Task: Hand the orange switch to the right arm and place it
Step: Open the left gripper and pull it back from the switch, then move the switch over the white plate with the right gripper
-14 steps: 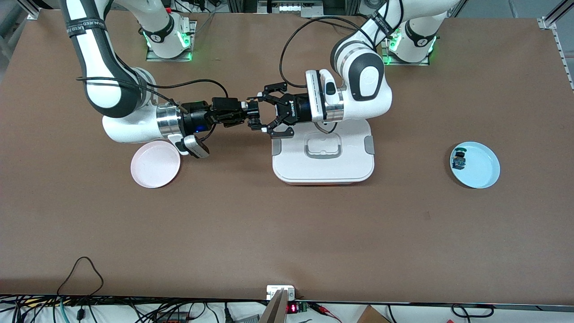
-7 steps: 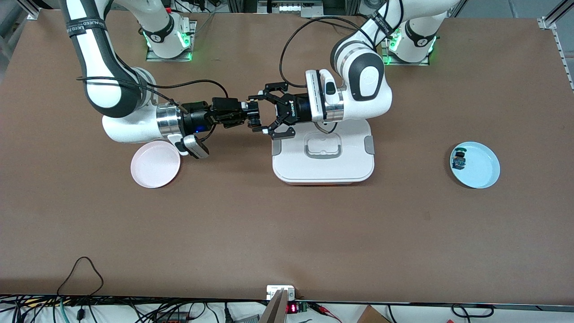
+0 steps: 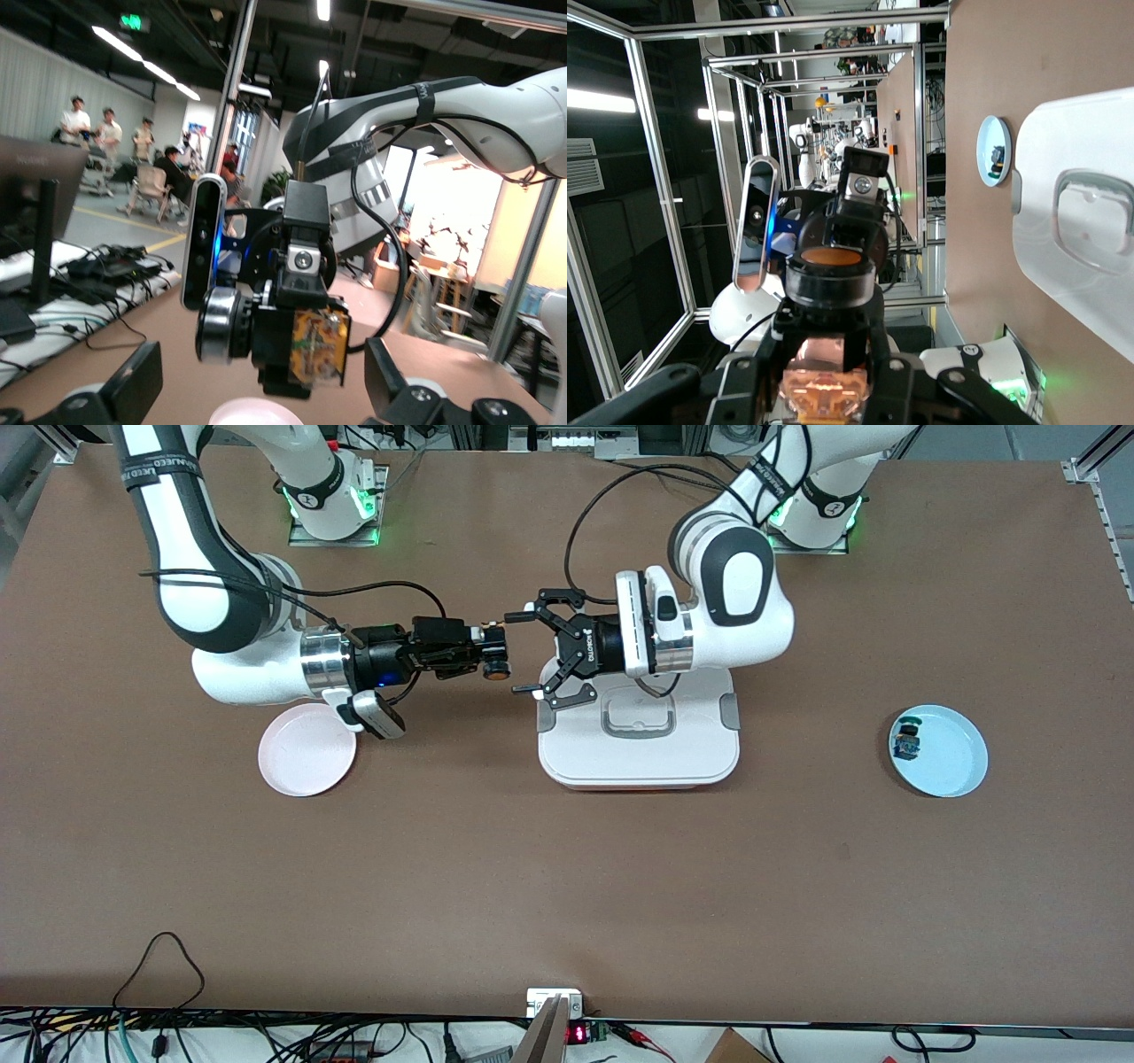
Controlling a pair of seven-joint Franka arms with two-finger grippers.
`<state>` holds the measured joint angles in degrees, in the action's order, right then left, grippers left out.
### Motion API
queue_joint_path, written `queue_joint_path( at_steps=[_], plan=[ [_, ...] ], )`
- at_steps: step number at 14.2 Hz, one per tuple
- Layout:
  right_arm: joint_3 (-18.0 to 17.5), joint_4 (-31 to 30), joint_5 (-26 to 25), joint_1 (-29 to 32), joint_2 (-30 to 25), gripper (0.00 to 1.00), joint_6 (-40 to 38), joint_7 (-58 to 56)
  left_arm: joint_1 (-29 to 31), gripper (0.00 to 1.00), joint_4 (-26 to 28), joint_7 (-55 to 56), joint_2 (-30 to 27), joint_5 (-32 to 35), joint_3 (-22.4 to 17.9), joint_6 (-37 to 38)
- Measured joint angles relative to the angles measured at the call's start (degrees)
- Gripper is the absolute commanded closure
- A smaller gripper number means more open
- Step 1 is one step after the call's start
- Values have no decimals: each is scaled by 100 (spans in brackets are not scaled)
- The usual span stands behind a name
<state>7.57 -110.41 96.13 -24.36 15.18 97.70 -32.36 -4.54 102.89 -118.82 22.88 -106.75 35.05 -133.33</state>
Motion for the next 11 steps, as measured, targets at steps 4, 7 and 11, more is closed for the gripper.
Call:
queue_joint_path(
  at_steps=[4,7,11],
  plan=[
    [30,19,-1490,619,-237,100,-5,0,370,0,-52,1536,-296,1259,-1,276],
    [46,25,-3021,1116,-461,100,-84,-67,391,0,-51,2213,-375,1686,3,301],
    [53,24,-5020,1454,-583,100,-147,-756,391,0,-144,3596,-420,2660,7,315]
  ],
)
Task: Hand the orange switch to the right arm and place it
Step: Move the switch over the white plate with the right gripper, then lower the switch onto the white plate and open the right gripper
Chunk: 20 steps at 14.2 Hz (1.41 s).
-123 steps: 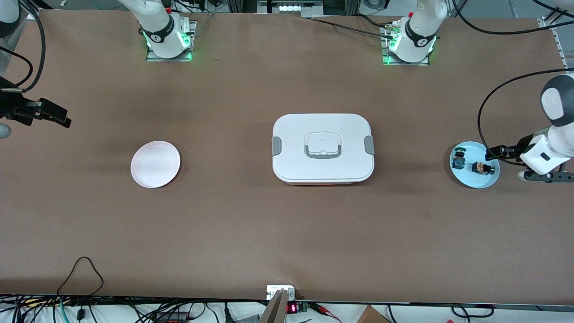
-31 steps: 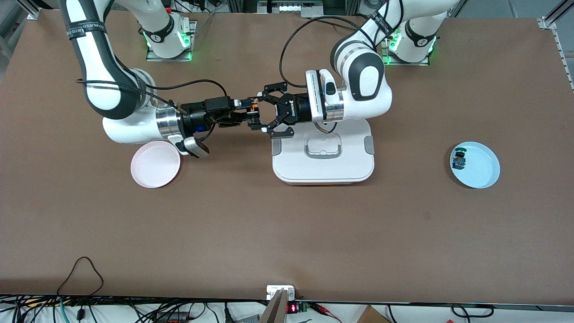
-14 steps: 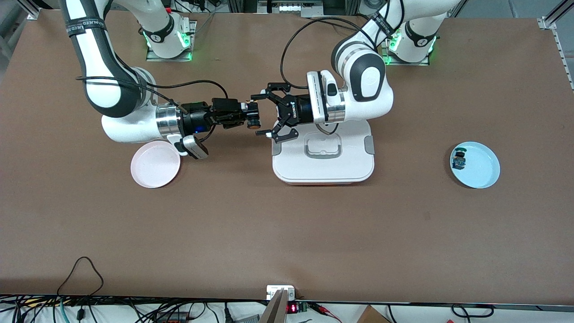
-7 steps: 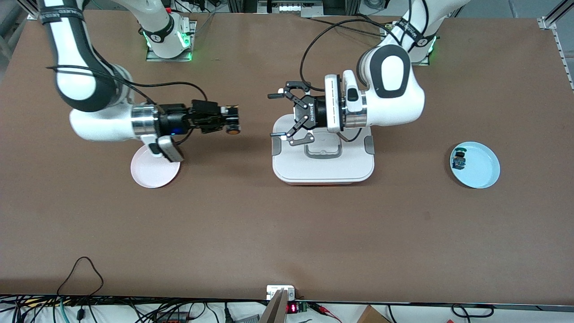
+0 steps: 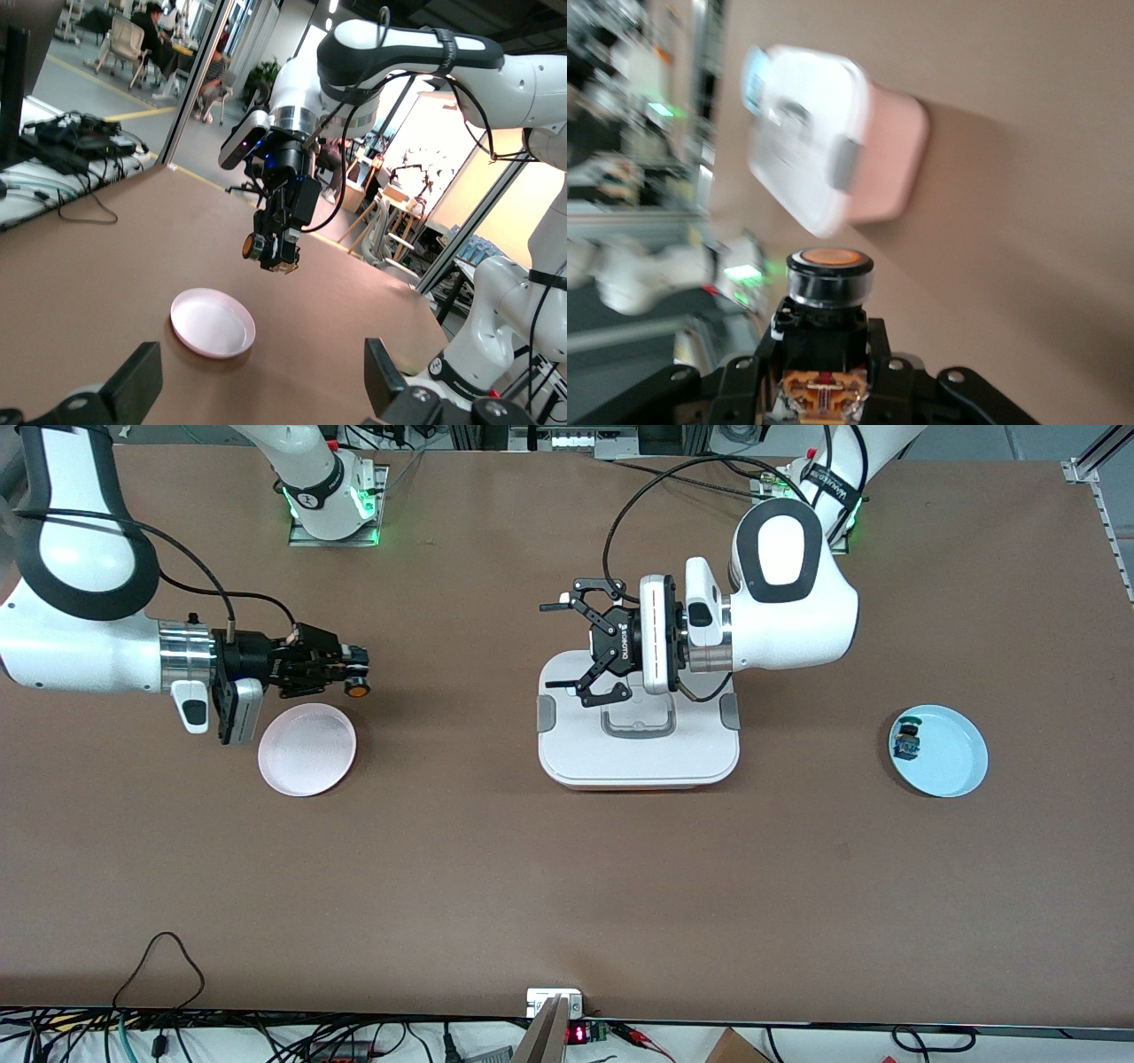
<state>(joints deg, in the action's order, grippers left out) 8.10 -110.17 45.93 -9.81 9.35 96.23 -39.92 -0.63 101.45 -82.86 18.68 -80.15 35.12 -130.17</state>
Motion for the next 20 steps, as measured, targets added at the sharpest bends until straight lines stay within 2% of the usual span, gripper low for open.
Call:
queue_joint_path(
  at_steps=[4,5,7,11,14,16,20],
  plan=[
    [-5,-35,-2519,22,2,100,752,-1194,-4,0,-102,1784,-156,1402,13,218],
    [-7,-58,-3007,20,7,100,996,-1477,-5,0,-102,2196,-189,1774,14,374],
    [-16,-160,-3654,16,20,100,1511,-1978,2,0,-103,3044,-251,2553,0,761],
    [-38,-672,-3946,10,139,100,2823,-3111,141,0,-224,4564,-299,4014,-37,1766],
    [-41,-1115,-4244,7,414,100,3831,-3796,282,0,-838,6069,-315,5596,-59,2986],
    [-41,-1270,-4440,7,611,100,4228,-3976,320,0,-1163,6924,-324,6454,-65,3653],
    [-53,-1562,-4483,4,928,100,4932,-4113,374,0,-1358,7947,-324,8283,-77,4399]
  ],
)
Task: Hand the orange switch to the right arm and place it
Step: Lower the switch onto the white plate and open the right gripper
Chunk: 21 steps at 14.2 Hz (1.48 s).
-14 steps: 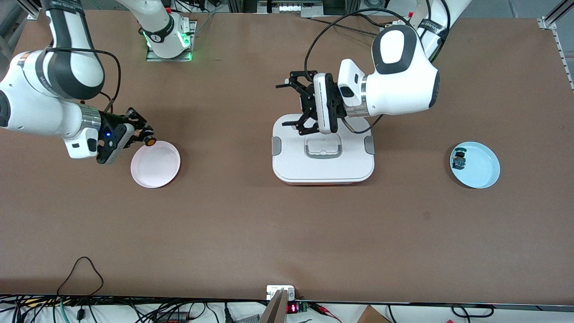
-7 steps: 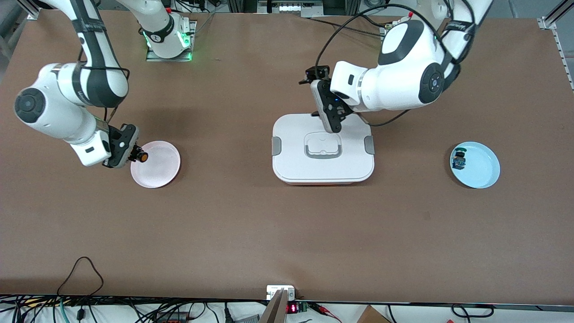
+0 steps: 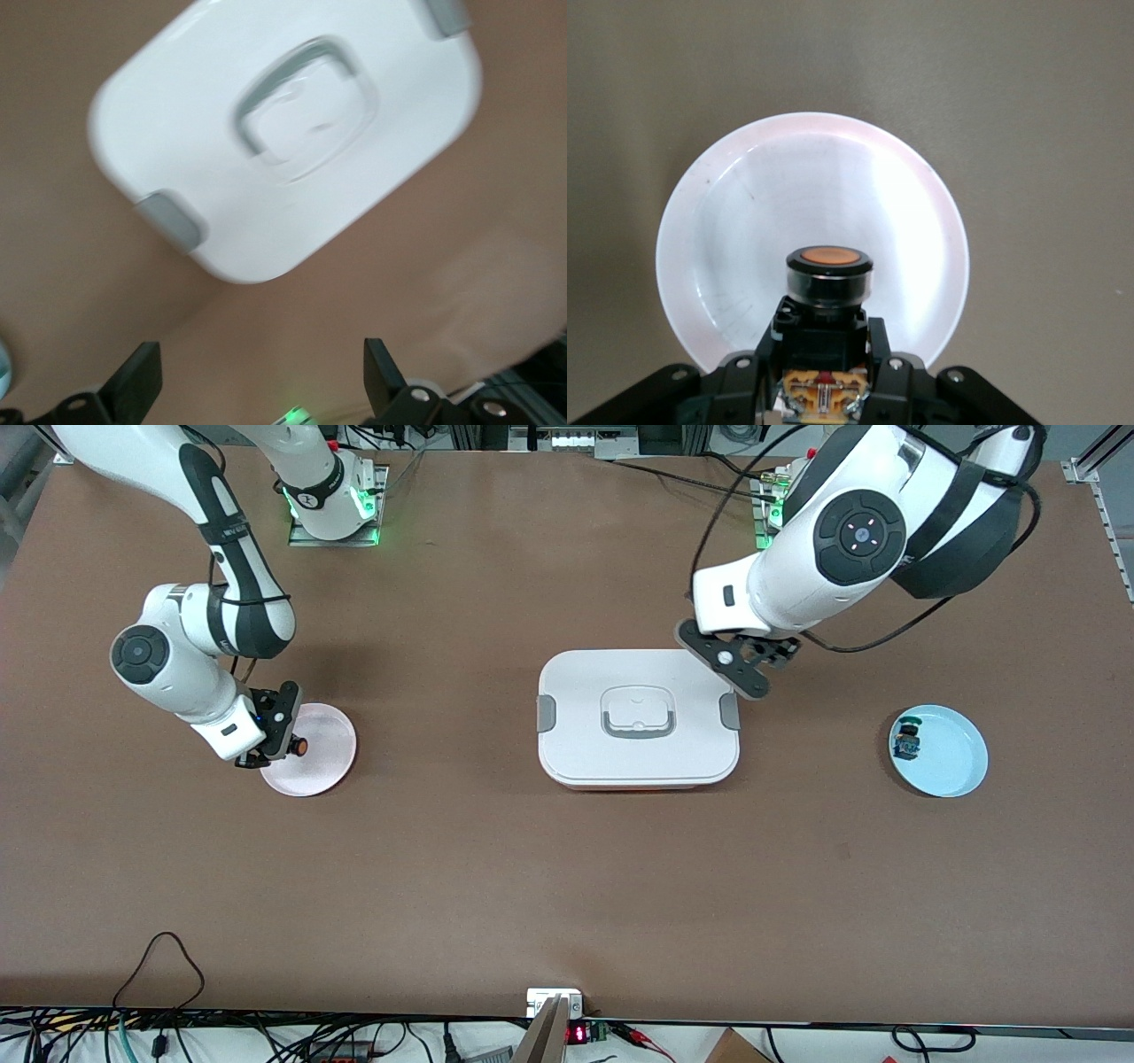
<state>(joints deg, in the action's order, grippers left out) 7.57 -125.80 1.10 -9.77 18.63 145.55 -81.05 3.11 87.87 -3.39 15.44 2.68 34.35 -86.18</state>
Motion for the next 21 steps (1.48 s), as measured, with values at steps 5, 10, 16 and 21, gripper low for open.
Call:
queue_joint_path(
  at_steps=[5,10,16,21],
  plan=[
    [-27,-316,-4,-61,405,50,819,-66,509,0,-414,251,-11,866,-104,342],
    [-29,-212,3,-113,222,0,527,-38,168,0,-491,255,-386,361,-1941,-107],
    [-1,1089,131,-109,-654,0,-1791,458,-469,0,832,288,-1627,295,-3067,-1107],
    [33,2123,346,-90,-850,0,-3048,2020,-491,0,1053,309,-1844,234,-3139,-946]
  ],
)
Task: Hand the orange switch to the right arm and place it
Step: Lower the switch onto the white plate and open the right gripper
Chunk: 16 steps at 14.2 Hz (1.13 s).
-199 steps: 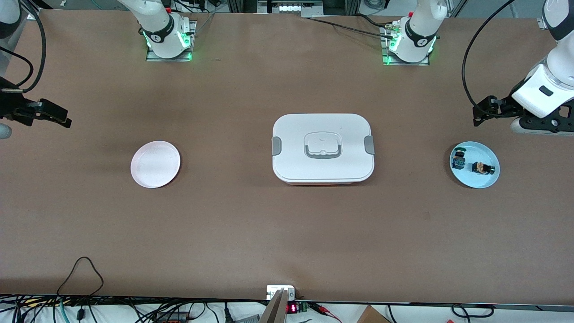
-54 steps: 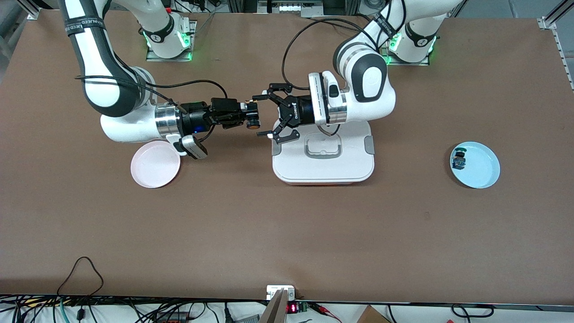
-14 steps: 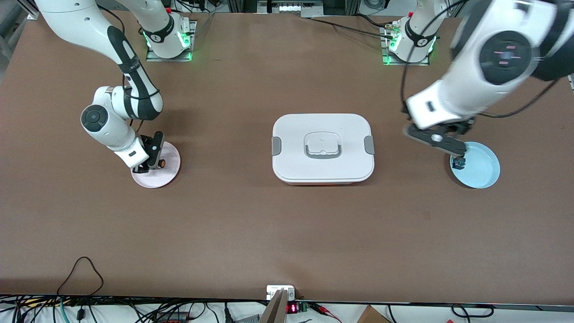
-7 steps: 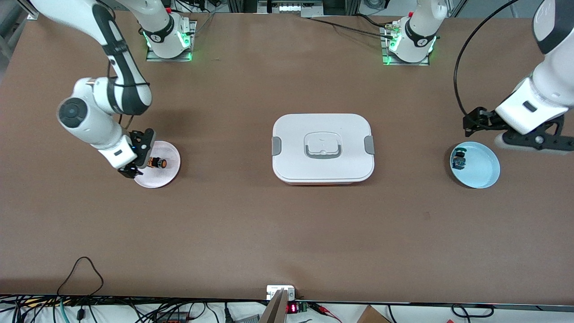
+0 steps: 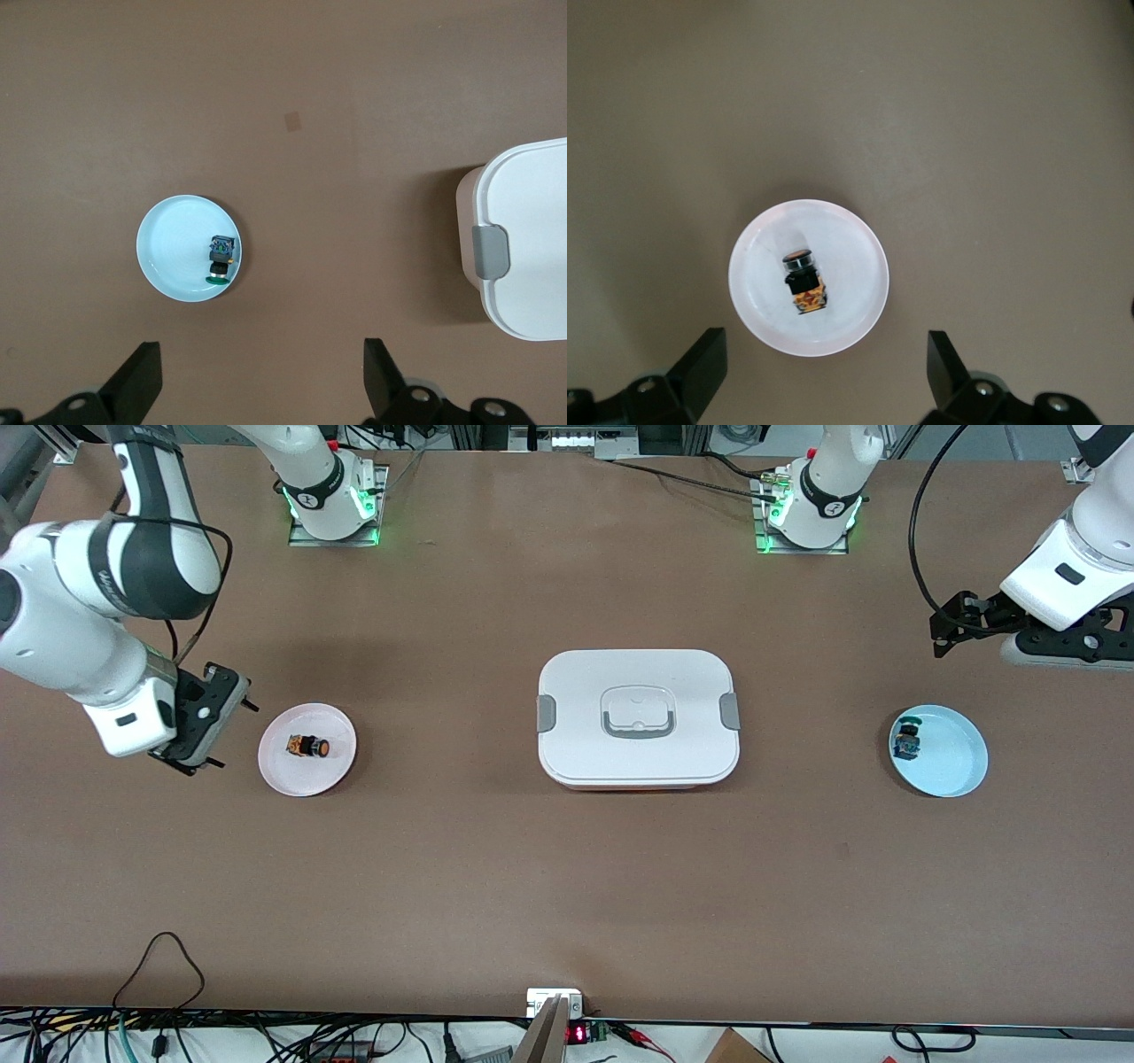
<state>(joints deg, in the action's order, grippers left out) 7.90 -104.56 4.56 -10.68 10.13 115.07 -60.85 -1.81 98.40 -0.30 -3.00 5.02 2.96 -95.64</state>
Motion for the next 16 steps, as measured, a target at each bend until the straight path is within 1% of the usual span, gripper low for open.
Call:
queue_joint_path(
  at_steps=[3,6,8,11,13,16],
  plan=[
    [1,238,8,-2,-35,0,-474,1890,-1,0,2,3,2,-42,-4,6],
    [2,252,16,-1,-42,0,-894,4092,-34,0,-24,40,1,-52,6,15],
    [2,266,16,-2,-113,0,-1120,5167,-50,0,-37,78,2,-52,13,52],
    [27,512,-51,16,-336,0,-1494,5917,-53,0,-48,95,2,-52,14,72],
    [98,958,-295,127,-436,0,-1999,6024,-58,0,-62,101,2,-52,18,82],
    [245,1795,-339,323,-454,0,-2751,6059,-61,0,-71,105,4,-52,21,103]
  ],
)
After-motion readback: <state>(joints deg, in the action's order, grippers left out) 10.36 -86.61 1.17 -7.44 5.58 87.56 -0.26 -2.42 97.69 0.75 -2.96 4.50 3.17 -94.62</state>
